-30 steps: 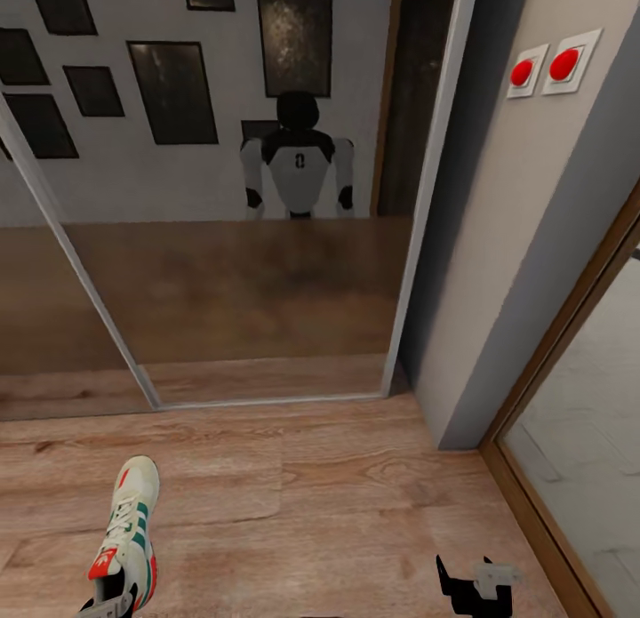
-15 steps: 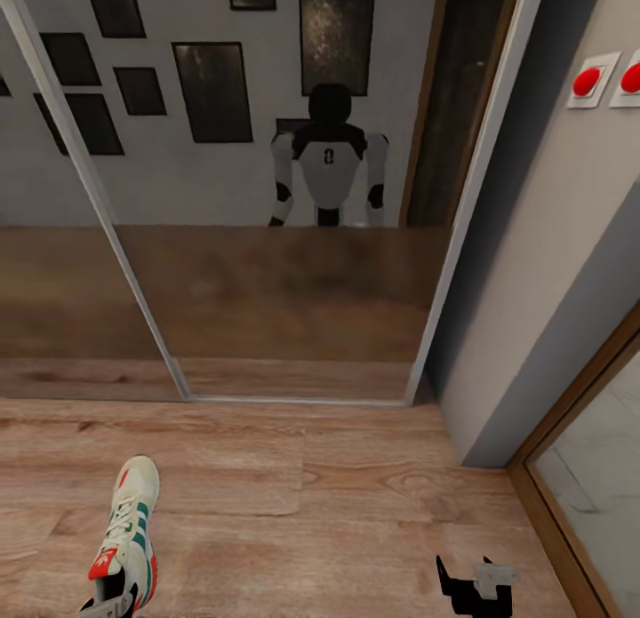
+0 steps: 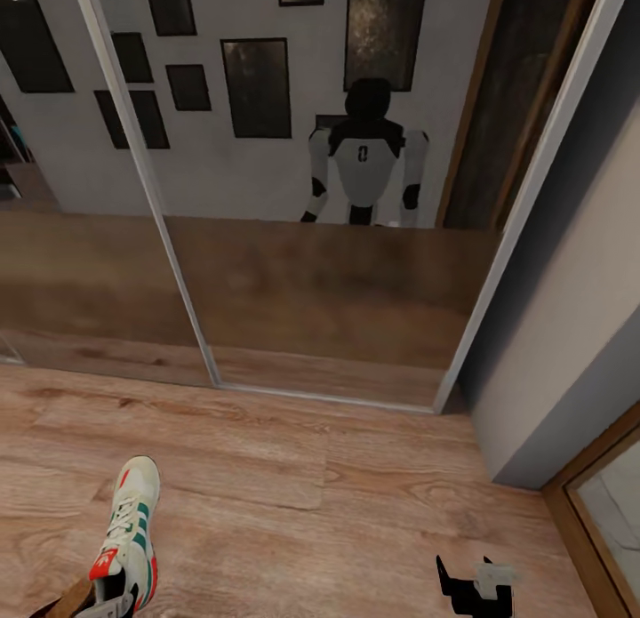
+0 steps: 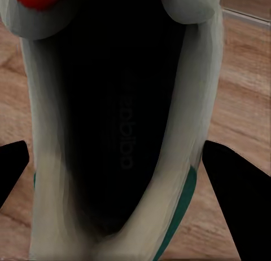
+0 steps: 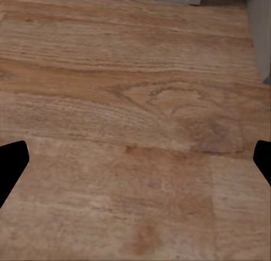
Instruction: Pick up the two gym shoes and the two sandals from the corridor floor and place them onto the hallstand (shoe rack) in the corridor, making sure they are on the rack and not on the floor. Arrange them so the two gym shoes are next to each other and the two sandals are next to each other.
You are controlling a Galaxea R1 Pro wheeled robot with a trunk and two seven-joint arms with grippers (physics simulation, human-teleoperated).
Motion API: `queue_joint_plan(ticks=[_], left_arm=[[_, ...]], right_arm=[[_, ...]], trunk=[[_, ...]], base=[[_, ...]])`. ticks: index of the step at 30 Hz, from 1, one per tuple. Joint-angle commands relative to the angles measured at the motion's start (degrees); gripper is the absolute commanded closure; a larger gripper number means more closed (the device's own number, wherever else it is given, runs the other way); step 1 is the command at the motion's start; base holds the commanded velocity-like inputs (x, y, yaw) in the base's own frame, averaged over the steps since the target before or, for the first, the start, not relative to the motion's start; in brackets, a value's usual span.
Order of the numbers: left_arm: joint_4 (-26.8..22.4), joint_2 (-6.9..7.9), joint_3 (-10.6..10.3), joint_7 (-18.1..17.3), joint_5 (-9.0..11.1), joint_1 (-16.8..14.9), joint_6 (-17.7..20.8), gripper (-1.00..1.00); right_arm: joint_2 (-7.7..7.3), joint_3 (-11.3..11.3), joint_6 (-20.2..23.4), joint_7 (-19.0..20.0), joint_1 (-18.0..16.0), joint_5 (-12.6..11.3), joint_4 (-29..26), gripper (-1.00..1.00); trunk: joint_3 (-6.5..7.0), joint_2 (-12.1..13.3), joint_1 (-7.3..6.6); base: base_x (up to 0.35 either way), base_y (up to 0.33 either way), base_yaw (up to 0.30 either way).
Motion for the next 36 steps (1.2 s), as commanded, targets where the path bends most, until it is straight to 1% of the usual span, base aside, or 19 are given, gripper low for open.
queue_joint_plan(ticks=[1, 4, 5, 6, 7, 8, 10, 11, 13, 22, 36], left_arm=[[0.1, -0.02, 0.3, -0.5, 0.1, -0.1, -0.1, 1.0], [0.1, -0.05, 0.1, -0.7, 0.1, -0.1, -0.1, 1.0], [0.1, -0.18, -0.2, -0.9, -1.8, -0.1, -0.1, 1.0], [0.1, -0.2, -0.2, -0.9, -2.4, -0.1, -0.1, 1.0], [0.1, -0.28, -0.2, -0.9, -3.9, -0.1, -0.1, 1.0], [0.1, -0.33, -0.2, -0.9, -4.7, -0.1, -0.1, 1.0], [0.1, -0.47, -0.2, -0.9, -7.6, -0.1, -0.1, 1.0], [0.1, -0.51, -0.1, -0.9, -8.4, -0.1, -0.1, 1.0], [0.1, -0.53, -0.1, -0.9, -9.4, -0.1, -0.1, 1.0], [0.1, -0.6, 0.0, -0.7, -10.1, -0.1, -0.1, 1.0], [0.1, -0.63, 0.3, -0.2, -9.7, -0.1, -0.1, 1.0]], right_arm=[[0.02, -0.5, -0.2, 0.5, 0.0, 0.2, 0.0, -1.0], [0.02, -0.5, -0.2, 0.5, 0.0, 0.2, 0.0, -1.0], [0.02, -0.5, -0.2, 0.5, 0.0, 0.2, 0.0, -1.0], [0.02, -0.5, -0.2, 0.5, 0.0, 0.2, 0.0, -1.0], [0.02, -0.5, -0.2, 0.5, 0.0, 0.2, 0.0, -1.0], [0.02, -0.5, -0.2, 0.5, 0.0, 0.2, 0.0, -1.0], [0.06, -0.5, -0.2, 0.5, 0.0, 0.2, 0.1, -1.0], [0.08, -0.5, -0.2, 0.5, 0.0, 0.2, 0.1, -1.0], [0.09, -0.5, -0.2, 0.5, 0.0, 0.2, 0.1, -1.0], [0.11, -0.5, -0.1, 0.5, 0.0, 0.3, 0.5, -1.0], [0.11, -0.4, -0.1, 0.5, 0.0, 0.6, 0.8, -1.0]], trunk=[[-0.05, 0.0, -0.01], [-0.06, 0.0, -0.01], [-0.06, 0.0, -0.01], [-0.06, 0.0, -0.01], [-0.06, 0.0, -0.01], [-0.06, 0.0, -0.01], [-0.06, 0.0, -0.01], [-0.06, 0.0, -0.01], [-0.06, 0.0, -0.01], [-0.06, 0.0, -0.01], [-0.06, 0.0, -0.01]], base=[[0.0, 0.0, 0.267], [0.0, 0.0, 0.267], [0.0, 0.0, 0.268], [0.0, 0.0, 0.268], [0.0, 0.0, 0.268], [0.0, 0.0, 0.268], [0.0, 0.0, 0.268], [0.0, 0.0, 0.268], [0.0, 0.0, 0.268], [0.0, 0.0, 0.269], [0.0, 0.0, 0.269]])
